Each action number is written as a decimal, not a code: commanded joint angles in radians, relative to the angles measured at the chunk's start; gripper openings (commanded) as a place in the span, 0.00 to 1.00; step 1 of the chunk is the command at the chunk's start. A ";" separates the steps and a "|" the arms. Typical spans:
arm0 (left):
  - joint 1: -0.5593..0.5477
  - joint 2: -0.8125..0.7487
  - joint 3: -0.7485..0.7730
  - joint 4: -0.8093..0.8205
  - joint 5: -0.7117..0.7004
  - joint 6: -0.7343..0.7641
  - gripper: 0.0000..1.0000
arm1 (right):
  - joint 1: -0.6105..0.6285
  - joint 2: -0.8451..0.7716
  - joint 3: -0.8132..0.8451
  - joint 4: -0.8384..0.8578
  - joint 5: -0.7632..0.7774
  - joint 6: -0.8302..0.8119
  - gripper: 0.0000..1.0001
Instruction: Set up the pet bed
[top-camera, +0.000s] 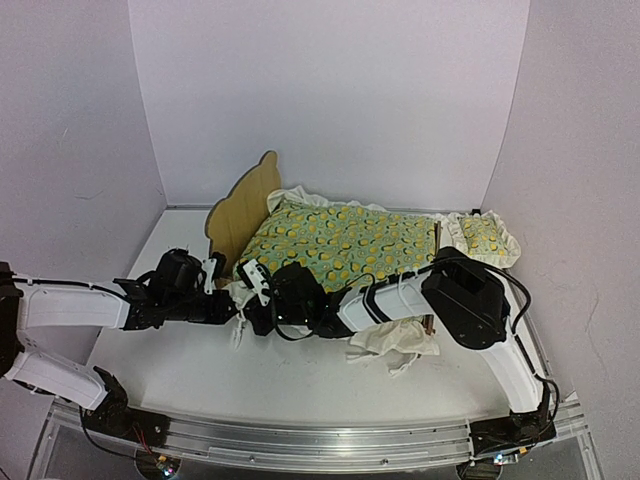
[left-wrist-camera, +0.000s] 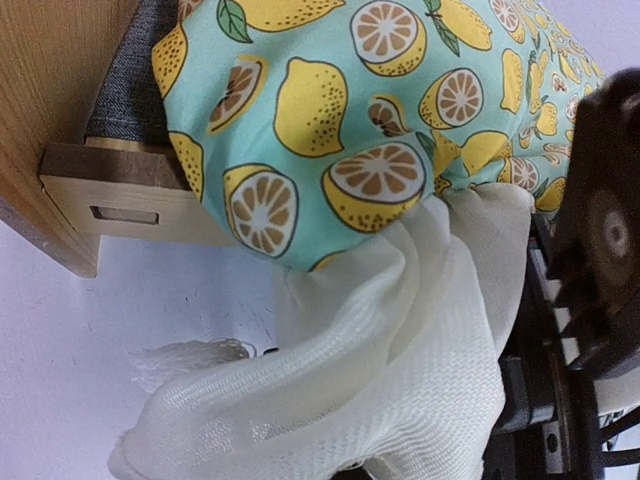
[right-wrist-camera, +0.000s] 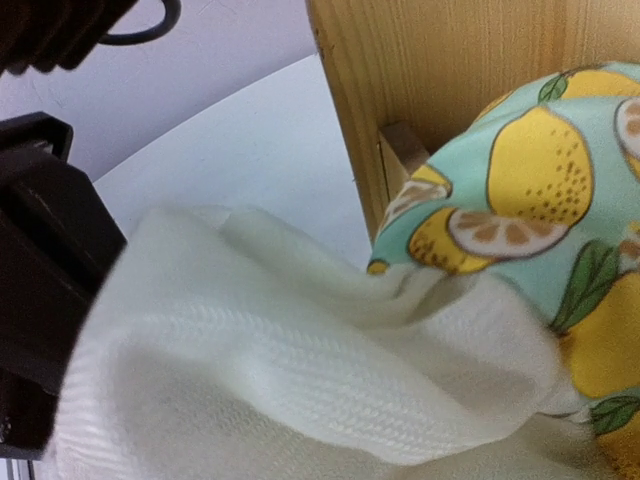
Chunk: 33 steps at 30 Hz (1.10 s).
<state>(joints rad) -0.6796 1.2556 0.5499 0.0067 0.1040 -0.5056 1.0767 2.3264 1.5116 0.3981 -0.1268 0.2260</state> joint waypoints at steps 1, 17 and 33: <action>0.000 -0.014 0.025 0.049 0.020 0.004 0.07 | -0.010 0.045 0.046 0.049 -0.097 0.013 0.00; 0.143 -0.216 -0.150 0.033 0.026 -0.138 0.46 | -0.065 0.042 0.025 0.097 -0.205 0.042 0.00; 0.316 0.052 -0.251 0.535 0.504 -0.214 0.50 | -0.065 0.041 0.038 0.097 -0.230 0.043 0.00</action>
<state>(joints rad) -0.3672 1.2289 0.2741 0.3645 0.5232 -0.6937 1.0336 2.3569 1.5177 0.4534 -0.3550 0.2600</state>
